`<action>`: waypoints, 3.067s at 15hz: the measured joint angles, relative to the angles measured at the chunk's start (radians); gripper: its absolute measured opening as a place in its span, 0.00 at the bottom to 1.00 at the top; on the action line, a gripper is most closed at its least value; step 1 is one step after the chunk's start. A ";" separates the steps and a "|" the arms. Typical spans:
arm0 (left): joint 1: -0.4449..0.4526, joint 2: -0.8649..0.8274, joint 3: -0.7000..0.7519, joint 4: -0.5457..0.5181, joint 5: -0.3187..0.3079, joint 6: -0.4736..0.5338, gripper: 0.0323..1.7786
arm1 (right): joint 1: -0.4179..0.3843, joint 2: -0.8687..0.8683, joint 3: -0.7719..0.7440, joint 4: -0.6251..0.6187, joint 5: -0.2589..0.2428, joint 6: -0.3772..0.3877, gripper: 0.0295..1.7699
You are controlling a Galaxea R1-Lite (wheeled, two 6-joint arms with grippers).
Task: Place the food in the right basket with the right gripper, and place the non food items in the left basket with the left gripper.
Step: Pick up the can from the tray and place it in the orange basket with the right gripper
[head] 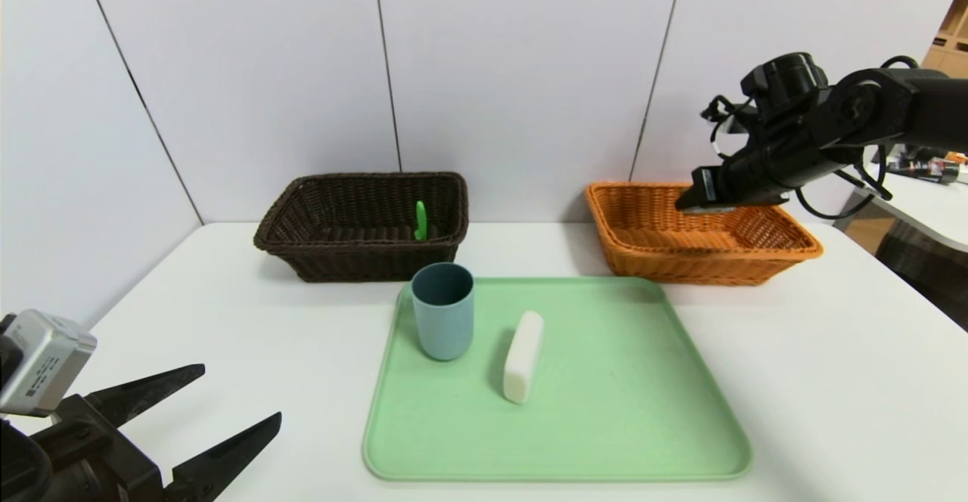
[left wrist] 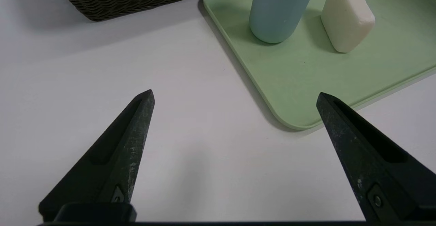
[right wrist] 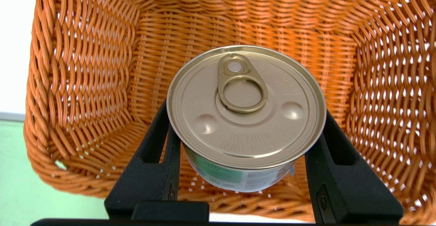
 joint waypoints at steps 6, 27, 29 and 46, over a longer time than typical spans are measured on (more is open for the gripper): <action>0.000 0.000 0.000 0.001 0.000 0.000 0.95 | 0.009 0.050 -0.001 -0.072 0.005 -0.004 0.55; 0.000 0.001 0.002 0.001 0.001 0.002 0.95 | 0.023 0.165 0.002 -0.136 -0.004 -0.008 0.77; 0.000 0.001 0.002 0.001 0.001 0.001 0.95 | 0.023 0.161 0.003 -0.130 -0.005 -0.012 0.81; 0.000 0.003 -0.008 0.001 0.001 0.001 0.95 | 0.092 -0.340 0.313 -0.118 0.029 -0.084 0.95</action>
